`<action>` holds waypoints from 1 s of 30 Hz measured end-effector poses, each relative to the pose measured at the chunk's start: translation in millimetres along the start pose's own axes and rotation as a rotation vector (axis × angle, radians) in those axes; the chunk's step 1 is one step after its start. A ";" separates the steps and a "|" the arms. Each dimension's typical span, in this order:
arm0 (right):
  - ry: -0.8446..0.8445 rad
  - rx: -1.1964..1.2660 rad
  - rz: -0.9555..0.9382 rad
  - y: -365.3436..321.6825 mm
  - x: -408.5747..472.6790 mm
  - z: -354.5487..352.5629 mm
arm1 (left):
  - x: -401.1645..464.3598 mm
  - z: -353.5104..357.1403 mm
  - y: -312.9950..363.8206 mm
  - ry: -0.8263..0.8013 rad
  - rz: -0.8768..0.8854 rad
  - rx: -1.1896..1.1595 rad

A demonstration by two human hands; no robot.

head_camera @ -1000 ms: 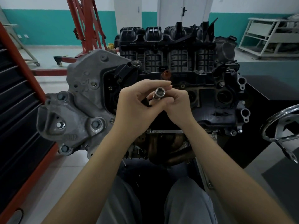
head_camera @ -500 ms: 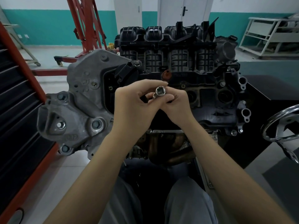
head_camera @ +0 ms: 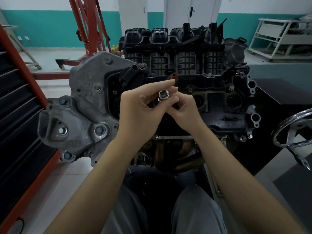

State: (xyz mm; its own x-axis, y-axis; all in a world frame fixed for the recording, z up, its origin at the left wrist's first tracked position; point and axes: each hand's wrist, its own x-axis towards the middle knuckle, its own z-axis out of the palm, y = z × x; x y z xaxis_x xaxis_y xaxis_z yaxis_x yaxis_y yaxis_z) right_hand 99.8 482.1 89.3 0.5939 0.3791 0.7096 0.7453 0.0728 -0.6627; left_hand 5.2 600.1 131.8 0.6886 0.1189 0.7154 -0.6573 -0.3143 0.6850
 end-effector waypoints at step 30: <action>0.053 0.083 0.082 7.5 -0.4 -0.8 | 0.3 0.1 2.2 -0.102 0.039 0.041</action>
State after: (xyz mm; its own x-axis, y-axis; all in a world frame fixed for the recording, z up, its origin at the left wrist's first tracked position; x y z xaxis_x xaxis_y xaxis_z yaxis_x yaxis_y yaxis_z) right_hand 105.4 481.7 84.2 0.6690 0.3378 0.6621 0.6670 0.1203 -0.7353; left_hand 4.0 599.3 133.6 0.6918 0.0099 0.7221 -0.6725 -0.3554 0.6492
